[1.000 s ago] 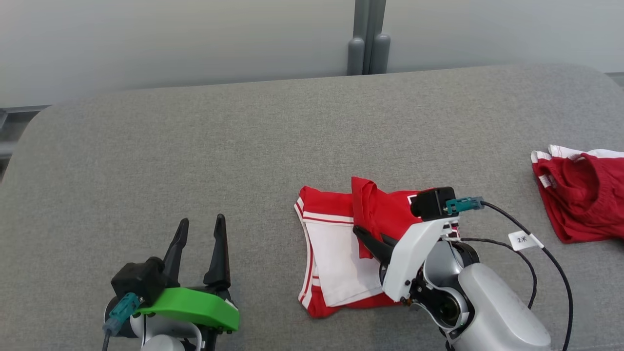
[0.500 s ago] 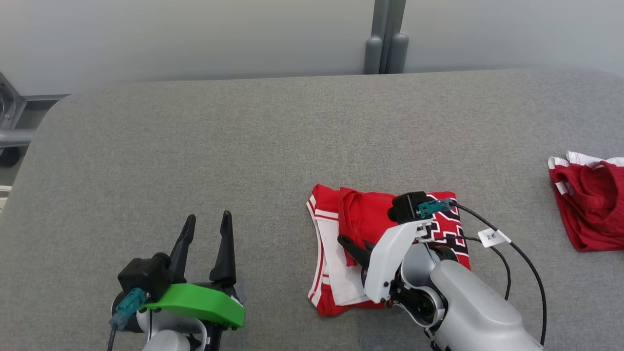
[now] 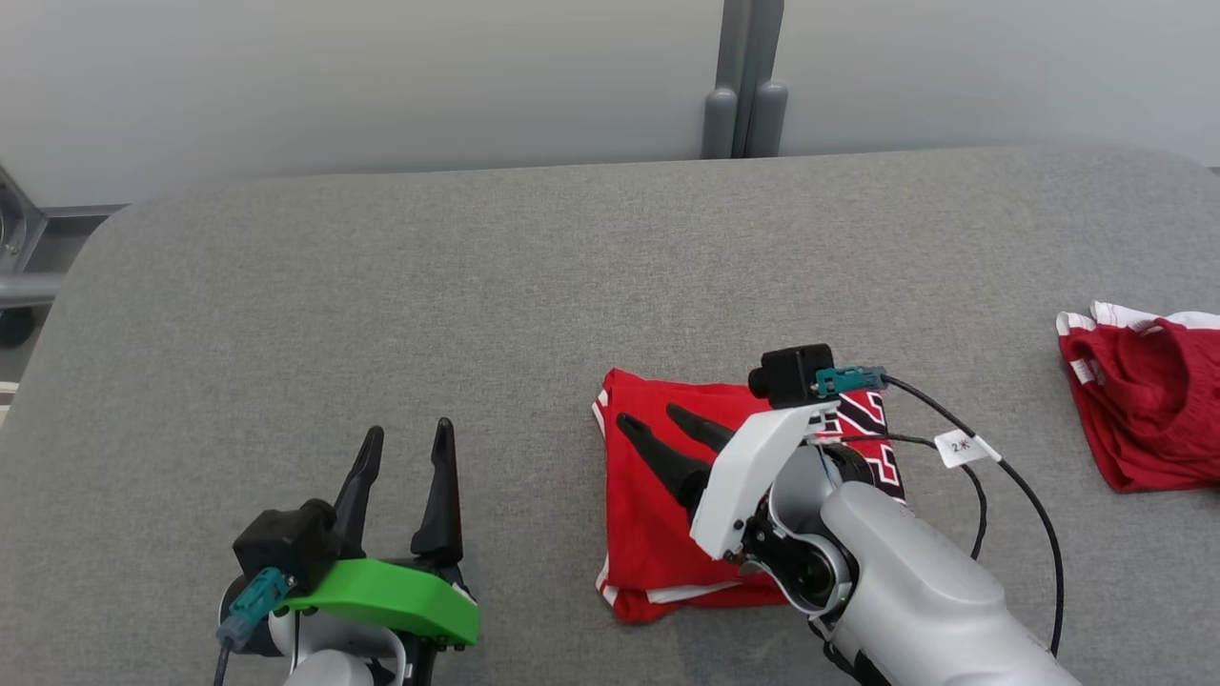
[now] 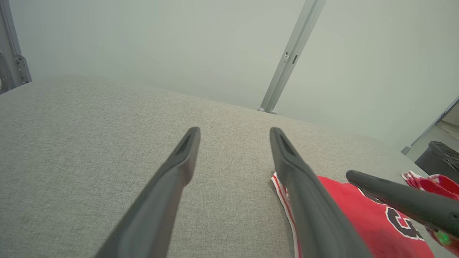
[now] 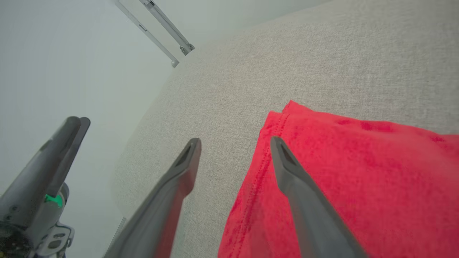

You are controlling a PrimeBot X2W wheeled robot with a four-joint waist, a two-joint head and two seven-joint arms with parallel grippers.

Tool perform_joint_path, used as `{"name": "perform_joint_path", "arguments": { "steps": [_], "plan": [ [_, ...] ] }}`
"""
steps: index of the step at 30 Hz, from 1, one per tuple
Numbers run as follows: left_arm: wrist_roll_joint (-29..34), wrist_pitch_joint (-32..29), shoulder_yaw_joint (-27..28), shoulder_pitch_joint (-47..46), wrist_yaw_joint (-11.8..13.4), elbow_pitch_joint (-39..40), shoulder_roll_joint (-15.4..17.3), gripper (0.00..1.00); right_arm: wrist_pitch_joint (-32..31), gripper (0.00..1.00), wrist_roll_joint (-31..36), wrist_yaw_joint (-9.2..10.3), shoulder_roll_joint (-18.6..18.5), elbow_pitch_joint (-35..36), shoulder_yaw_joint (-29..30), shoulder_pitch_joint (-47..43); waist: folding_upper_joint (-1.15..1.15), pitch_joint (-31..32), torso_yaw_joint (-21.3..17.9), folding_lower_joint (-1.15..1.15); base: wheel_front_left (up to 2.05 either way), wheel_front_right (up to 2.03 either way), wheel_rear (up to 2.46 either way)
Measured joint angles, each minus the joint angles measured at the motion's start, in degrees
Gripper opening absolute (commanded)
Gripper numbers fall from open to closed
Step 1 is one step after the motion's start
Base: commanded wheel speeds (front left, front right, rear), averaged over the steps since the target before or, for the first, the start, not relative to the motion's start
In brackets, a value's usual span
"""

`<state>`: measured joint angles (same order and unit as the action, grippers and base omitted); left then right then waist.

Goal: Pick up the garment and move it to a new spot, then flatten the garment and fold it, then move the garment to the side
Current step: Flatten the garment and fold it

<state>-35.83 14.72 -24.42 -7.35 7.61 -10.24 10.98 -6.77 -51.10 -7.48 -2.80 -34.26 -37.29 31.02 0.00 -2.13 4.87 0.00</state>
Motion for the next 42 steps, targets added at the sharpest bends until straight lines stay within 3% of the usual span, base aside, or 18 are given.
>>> {"name": "perform_joint_path", "arguments": {
  "steps": [4, 11, 19, 30, 42],
  "plan": [
    [0.1, 0.0, -0.2, 0.7, 0.0, 0.2, 0.0, 1.00, 3.7, 1.00, 1.9, 0.00, -0.5, 0.1, 2.2, 0.1, 0.00, 0.6, -0.7, 0.00, 0.00, 0.00, 0.00],
    [0.1, 0.0, -0.8, 1.9, 0.4, 0.5, 0.0, 1.00, 11.6, 1.00, 9.9, 0.00, -5.1, 0.7, 6.7, -0.6, 0.00, 1.4, -2.3, 0.00, 0.00, 0.00, 0.00],
    [0.0, -0.4, -1.5, 3.3, 0.8, 0.8, 0.1, 1.00, 13.9, 1.00, 16.6, 0.00, -8.2, 1.3, 12.5, -6.5, 0.00, 2.3, -4.3, 0.00, 0.00, 0.00, 0.00],
    [0.0, -0.8, -1.4, 3.4, 1.5, 2.3, 1.0, 1.00, 5.6, 1.00, 19.8, 0.00, -13.3, 3.6, 15.2, -10.9, 0.00, 1.3, -5.5, 0.00, 0.00, 0.00, 0.00],
    [0.2, -1.0, -0.8, 2.0, 2.0, 3.3, 2.2, 1.00, -4.1, 1.00, 9.8, 0.00, -16.2, 1.6, 12.7, -8.2, 0.00, -1.5, -2.8, 0.00, 0.00, 0.00, 0.00]
  ]
}}
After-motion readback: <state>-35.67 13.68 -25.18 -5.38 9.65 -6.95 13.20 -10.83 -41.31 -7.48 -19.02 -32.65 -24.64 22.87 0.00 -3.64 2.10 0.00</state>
